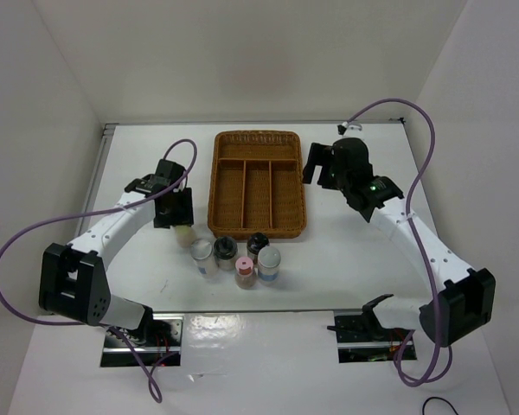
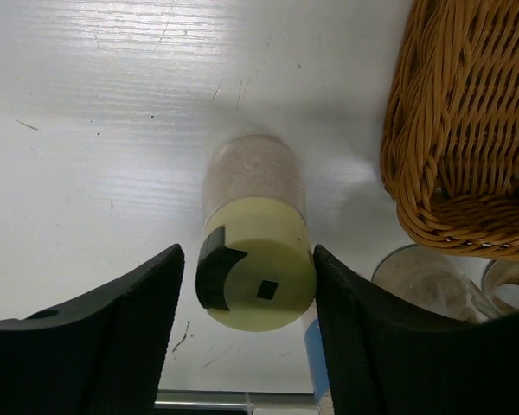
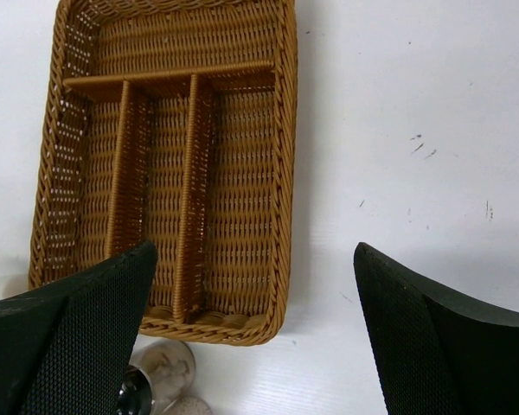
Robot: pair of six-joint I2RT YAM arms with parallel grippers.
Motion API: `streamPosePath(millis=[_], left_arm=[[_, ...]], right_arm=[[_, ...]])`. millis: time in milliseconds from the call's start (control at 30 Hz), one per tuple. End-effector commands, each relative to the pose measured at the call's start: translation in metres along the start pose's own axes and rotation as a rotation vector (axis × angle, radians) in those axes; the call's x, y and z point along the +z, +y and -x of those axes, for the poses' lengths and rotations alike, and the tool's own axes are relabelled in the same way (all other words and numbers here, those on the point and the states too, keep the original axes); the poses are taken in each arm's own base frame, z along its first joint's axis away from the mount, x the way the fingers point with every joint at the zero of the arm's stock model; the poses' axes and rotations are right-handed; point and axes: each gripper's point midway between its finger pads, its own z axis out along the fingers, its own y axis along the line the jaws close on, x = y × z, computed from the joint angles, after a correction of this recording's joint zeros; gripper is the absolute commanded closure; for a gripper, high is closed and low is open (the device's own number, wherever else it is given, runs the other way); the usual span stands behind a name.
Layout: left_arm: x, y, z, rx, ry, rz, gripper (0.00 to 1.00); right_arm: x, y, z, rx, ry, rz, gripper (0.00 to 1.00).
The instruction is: Organize the condiment bottles
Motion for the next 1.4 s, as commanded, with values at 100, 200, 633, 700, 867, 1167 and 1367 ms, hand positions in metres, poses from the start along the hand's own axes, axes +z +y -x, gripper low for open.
streamPosePath(millis=[100, 200, 633, 700, 867, 1167, 1367], left_arm=[[-0.004, 0.002, 0.003, -0.018, -0.018, 0.017, 0.45], [-0.008, 0.001, 0.011, -0.021, -0.041, 0.018, 0.52], [-0.117, -0.045, 0.164, 0.052, -0.38, -0.104, 0.55], [-0.107, -0.056, 0.175, 0.086, -0.385, -0.119, 0.55], [-0.083, -0.088, 0.192, 0.148, -0.381, -0.174, 0.55], [-0.036, -0.131, 0.197, 0.227, -0.336, -0.223, 0.55], [-0.009, -0.146, 0.205, 0.257, -0.318, -0.229, 0.55]], right_arm=[[-0.001, 0.007, 0.018, -0.019, -0.044, 0.014, 0.02], [0.003, 0.005, 0.012, -0.023, -0.026, 0.006, 0.02], [0.026, 0.013, -0.008, -0.042, 0.026, 0.046, 0.02], [0.032, 0.019, -0.014, -0.062, 0.043, 0.069, 0.02], [0.04, 0.041, -0.02, -0.138, 0.06, 0.131, 0.02], [0.041, 0.065, -0.021, -0.218, 0.052, 0.193, 0.02], [0.047, 0.067, -0.026, -0.211, 0.067, 0.202, 0.02]])
